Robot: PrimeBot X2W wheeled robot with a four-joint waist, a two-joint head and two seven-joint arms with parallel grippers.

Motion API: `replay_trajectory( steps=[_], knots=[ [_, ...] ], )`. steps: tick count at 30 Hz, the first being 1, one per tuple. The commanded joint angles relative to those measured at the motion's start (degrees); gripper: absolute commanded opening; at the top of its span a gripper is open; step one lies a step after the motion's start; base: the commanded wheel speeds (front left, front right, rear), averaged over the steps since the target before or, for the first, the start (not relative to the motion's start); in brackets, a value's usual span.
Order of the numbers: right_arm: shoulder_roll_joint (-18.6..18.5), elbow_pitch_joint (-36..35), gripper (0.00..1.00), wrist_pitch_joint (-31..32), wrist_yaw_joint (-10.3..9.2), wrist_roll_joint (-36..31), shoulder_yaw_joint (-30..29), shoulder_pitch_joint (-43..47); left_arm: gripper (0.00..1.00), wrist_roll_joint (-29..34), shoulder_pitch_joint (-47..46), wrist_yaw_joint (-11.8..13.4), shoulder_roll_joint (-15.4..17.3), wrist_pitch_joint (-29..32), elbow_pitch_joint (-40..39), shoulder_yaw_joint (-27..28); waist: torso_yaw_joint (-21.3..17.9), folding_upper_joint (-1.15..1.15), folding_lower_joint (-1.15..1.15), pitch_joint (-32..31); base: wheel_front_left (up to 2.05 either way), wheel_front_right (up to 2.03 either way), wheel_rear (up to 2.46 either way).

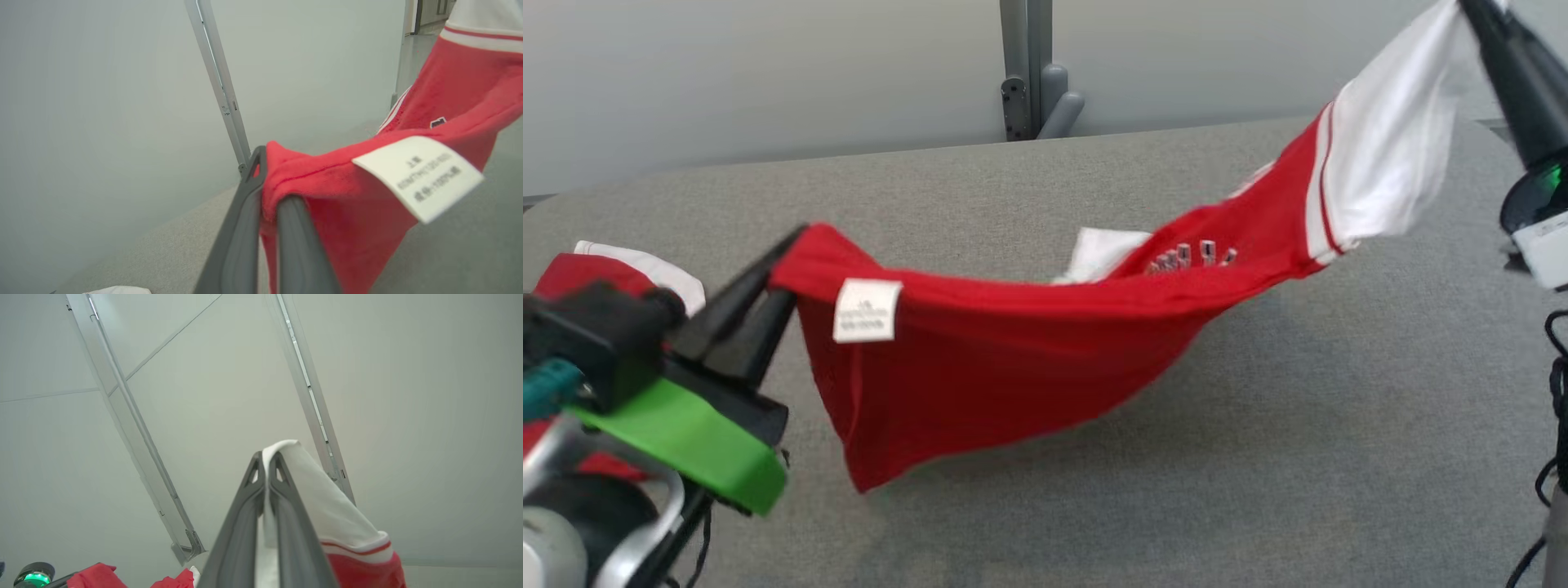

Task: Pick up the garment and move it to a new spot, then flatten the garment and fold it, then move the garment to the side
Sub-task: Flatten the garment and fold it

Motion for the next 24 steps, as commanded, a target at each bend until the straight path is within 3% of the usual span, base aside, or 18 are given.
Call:
replay_trajectory(
  steps=[1,6,14,20,24],
  knots=[
    [1.67,-2.59,0.0,1.95,0.03,-1.3,-1.27,-3.37,0.0,-2.11,-5.09,-0.43,1.53,2.0,-0.57,0.56,-1.32,0.0,0.0,1.28,0.0,0.0,0.0],
    [4.64,-5.5,0.0,7.67,0.03,-6.44,-5.62,-16.23,0.0,-5.76,-22.63,-1.16,6.32,7.63,3.24,0.12,-1.68,0.0,0.0,3.12,0.0,0.0,0.0],
    [4.69,2.82,0.0,11.96,0.03,-15.78,-6.19,-28.4,0.0,-7.63,-39.69,-1.4,7.69,10.78,14.83,-4.05,-1.68,0.0,0.0,8.82,0.0,0.0,0.0],
    [7.12,16.52,0.0,7.18,0.04,-25.09,-6.02,-39.87,0.0,-4.63,-55.06,-1.4,8.55,6.29,29.05,-12.29,-1.24,0.0,0.0,19.44,0.0,0.0,0.0],
    [8.15,26.9,0.0,0.61,0.03,-31.4,-3.74,-51.11,0.0,0.44,-66.85,-1.35,7.73,-6.05,40.33,-14.97,-1.56,0.0,0.0,27.57,0.0,0.0,0.0]
  ],
)
